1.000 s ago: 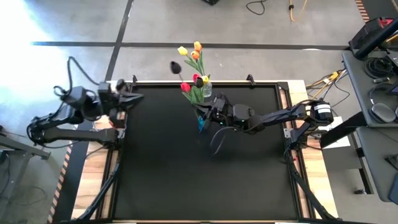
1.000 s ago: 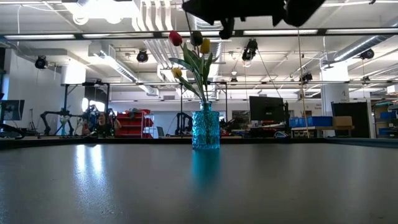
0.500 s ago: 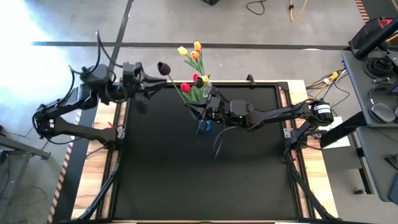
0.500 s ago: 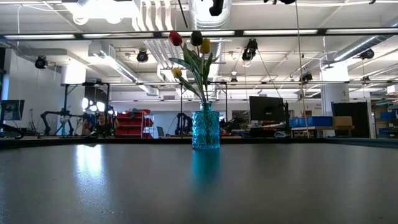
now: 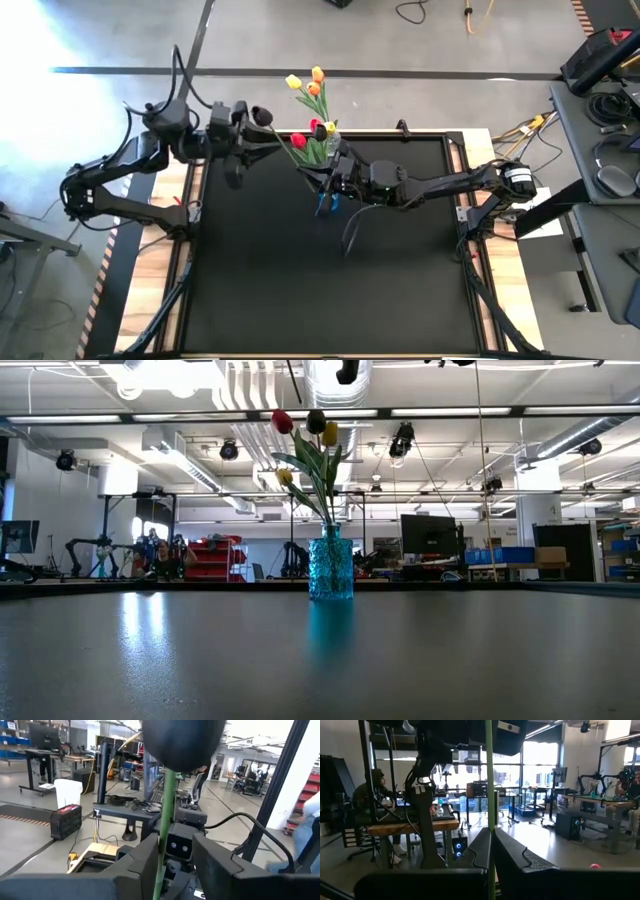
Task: Sort flowers into vase by color
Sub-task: Put the black tulip flower into the blue vase
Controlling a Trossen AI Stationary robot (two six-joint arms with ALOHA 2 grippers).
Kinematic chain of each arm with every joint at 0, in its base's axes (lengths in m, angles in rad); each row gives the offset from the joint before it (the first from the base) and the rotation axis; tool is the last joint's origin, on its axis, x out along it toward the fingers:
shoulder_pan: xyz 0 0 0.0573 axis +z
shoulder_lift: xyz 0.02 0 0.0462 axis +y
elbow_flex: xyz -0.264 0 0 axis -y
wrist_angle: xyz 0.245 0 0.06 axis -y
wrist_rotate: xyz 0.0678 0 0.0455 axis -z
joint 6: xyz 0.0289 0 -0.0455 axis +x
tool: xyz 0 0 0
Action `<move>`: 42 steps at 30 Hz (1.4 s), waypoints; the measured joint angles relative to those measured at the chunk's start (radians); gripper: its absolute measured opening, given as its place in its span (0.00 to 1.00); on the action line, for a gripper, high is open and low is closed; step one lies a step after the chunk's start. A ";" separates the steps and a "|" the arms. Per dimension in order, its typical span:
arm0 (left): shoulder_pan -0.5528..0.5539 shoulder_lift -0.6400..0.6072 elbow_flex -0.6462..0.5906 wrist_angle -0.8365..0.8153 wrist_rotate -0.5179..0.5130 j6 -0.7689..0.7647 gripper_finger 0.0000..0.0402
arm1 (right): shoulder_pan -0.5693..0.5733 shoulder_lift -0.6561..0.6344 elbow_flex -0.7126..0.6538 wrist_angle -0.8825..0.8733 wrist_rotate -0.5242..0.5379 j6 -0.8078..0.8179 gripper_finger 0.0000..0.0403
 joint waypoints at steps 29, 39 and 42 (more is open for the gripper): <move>0.026 0.036 0.000 0.068 0.037 -0.052 0.05 | 0.000 -0.001 0.000 -0.027 -0.023 0.005 0.02; 0.026 0.040 0.018 0.069 0.055 -0.001 0.09 | 0.000 -0.002 0.000 -0.025 -0.023 0.001 0.02; 0.029 0.036 0.029 0.069 0.055 0.003 0.09 | 0.000 -0.002 0.000 -0.025 -0.023 0.000 0.02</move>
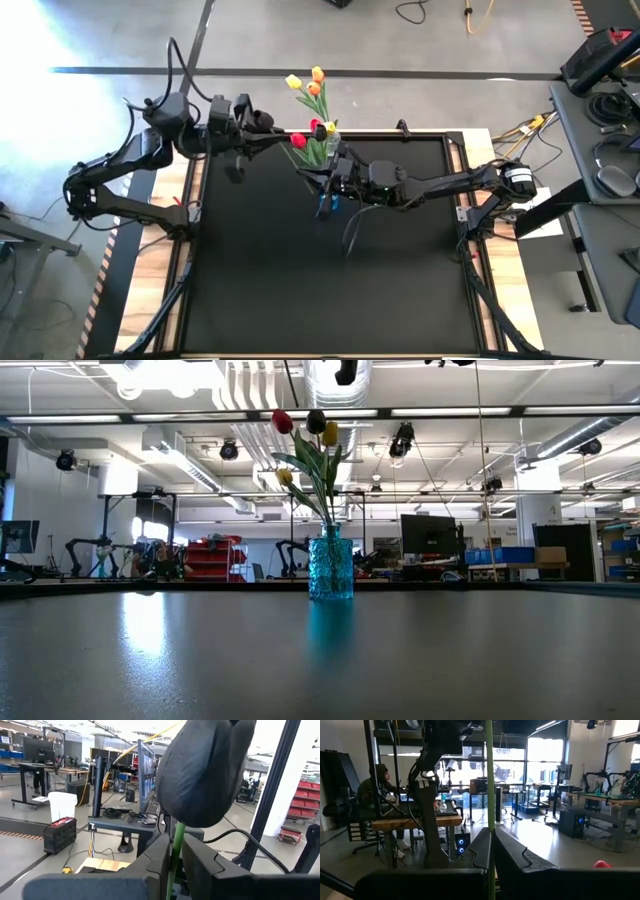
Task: Sort flowers into vase by color
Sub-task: Put the black tulip flower into the blue vase
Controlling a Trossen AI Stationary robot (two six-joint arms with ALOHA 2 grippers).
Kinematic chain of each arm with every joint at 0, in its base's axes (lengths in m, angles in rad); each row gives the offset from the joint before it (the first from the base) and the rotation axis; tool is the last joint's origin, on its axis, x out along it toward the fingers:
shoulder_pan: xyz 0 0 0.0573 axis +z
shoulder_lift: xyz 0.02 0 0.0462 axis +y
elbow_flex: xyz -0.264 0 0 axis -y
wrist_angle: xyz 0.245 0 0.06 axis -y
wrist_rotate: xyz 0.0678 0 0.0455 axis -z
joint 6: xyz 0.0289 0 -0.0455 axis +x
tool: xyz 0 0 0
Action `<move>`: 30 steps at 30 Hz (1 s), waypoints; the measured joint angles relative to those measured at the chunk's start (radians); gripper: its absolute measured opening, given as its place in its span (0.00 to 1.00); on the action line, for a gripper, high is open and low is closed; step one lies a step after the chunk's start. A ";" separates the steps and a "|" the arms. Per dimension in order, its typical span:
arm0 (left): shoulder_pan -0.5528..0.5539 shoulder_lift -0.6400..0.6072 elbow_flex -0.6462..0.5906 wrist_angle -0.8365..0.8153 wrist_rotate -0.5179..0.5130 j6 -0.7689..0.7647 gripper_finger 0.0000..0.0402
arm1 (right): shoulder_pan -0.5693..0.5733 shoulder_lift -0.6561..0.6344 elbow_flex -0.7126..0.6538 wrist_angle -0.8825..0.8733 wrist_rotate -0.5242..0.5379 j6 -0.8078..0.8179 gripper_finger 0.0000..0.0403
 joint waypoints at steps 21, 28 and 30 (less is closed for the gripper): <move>0.017 0.007 0.003 -0.082 -0.001 0.042 0.00 | -0.003 -0.027 0.179 -0.517 0.025 0.167 0.24; 0.026 0.006 -0.028 -0.101 -0.008 0.069 0.00 | -0.003 -0.026 0.370 -0.837 0.035 0.159 0.36; 0.031 -0.006 -0.055 -0.085 -0.009 0.069 0.00 | -0.005 -0.026 0.410 -0.893 0.035 0.142 0.38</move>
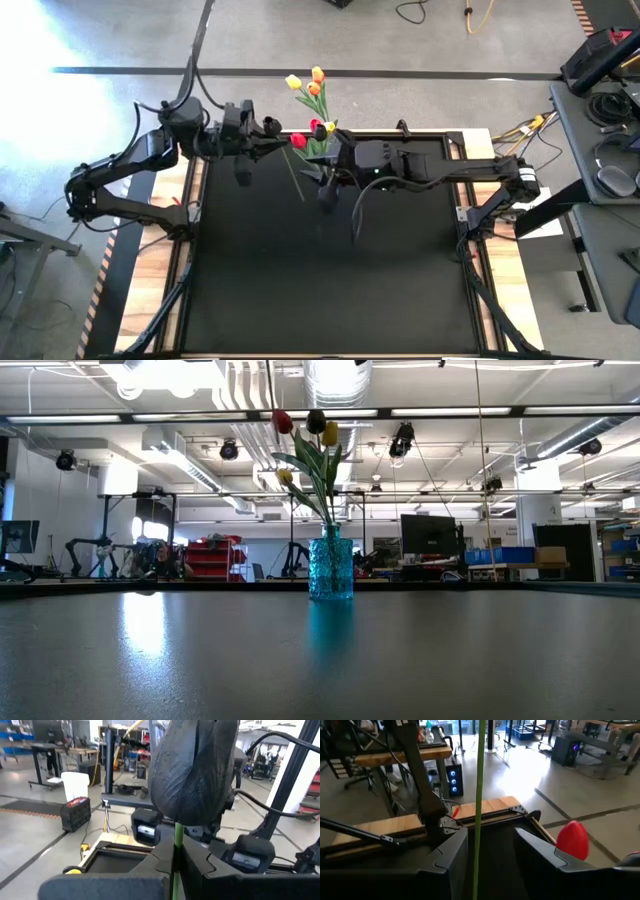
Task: Sort flowers into vase by color
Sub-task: Put the black tulip flower into the blue vase
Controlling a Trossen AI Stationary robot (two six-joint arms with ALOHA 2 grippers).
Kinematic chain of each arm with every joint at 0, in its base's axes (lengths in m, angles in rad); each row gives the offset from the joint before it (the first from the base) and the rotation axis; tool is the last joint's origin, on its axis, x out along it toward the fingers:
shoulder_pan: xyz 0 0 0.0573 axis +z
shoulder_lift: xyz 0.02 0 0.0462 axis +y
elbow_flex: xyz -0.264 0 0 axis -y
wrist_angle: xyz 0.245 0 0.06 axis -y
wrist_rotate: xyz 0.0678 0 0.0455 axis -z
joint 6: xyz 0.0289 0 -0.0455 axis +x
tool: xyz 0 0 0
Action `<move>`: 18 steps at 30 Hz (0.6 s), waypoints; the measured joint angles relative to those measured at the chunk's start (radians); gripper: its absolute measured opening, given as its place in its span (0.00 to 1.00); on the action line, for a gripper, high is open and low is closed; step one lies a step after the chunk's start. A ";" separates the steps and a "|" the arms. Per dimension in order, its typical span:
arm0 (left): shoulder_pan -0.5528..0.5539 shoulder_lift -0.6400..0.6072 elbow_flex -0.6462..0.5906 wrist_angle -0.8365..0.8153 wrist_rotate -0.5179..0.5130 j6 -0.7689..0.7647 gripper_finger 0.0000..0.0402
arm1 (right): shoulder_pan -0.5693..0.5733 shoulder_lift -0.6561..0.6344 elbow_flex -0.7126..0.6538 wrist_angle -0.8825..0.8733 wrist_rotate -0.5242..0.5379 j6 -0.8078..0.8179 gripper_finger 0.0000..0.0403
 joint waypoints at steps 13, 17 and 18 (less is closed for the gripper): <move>0.005 -0.205 -0.406 0.360 0.014 -0.111 0.00 | -0.066 0.013 0.028 -0.031 -0.244 0.077 0.35; 0.005 -0.215 -0.435 0.363 0.014 -0.115 0.00 | -0.074 0.014 0.037 -0.017 -0.275 0.059 0.36; 0.005 -0.216 -0.435 0.371 0.014 -0.115 0.00 | -0.075 0.014 0.043 -0.015 -0.299 0.049 0.36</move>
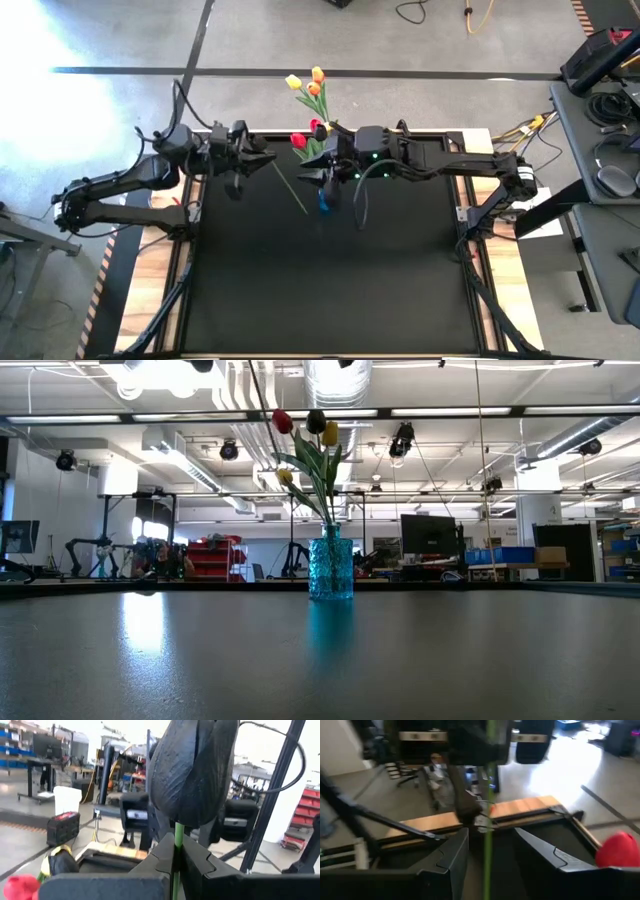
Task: Sort flowers into vase by color
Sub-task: Put the black tulip flower into the blue vase
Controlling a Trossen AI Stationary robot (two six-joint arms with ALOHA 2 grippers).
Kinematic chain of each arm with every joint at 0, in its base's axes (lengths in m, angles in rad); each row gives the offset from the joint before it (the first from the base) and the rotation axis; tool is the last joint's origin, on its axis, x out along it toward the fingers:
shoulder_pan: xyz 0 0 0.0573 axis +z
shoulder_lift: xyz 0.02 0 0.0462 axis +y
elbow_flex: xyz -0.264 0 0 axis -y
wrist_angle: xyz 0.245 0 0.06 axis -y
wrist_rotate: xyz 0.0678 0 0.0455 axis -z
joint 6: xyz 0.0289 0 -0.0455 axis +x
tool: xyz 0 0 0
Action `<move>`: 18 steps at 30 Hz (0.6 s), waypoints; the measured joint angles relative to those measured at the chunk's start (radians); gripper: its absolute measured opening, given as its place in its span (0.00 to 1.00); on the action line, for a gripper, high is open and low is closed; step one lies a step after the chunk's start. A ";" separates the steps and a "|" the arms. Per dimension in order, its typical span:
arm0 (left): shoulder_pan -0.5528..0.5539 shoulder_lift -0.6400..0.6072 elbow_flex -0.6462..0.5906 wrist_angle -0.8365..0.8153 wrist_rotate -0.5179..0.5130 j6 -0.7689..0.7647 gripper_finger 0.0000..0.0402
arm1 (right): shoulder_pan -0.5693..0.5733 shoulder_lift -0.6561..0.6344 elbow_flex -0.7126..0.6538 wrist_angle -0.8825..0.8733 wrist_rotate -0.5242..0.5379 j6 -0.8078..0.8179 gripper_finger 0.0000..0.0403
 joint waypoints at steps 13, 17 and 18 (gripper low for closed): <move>-0.004 0.065 0.002 0.052 0.046 -0.042 0.00 | -0.026 0.010 0.010 -0.001 -0.095 0.079 0.38; -0.012 0.083 0.009 0.073 0.068 -0.043 0.00 | -0.031 0.018 0.010 0.011 -0.091 0.091 0.38; -0.012 0.091 0.014 0.072 0.072 -0.039 0.00 | -0.031 0.022 0.010 0.009 -0.092 0.104 0.38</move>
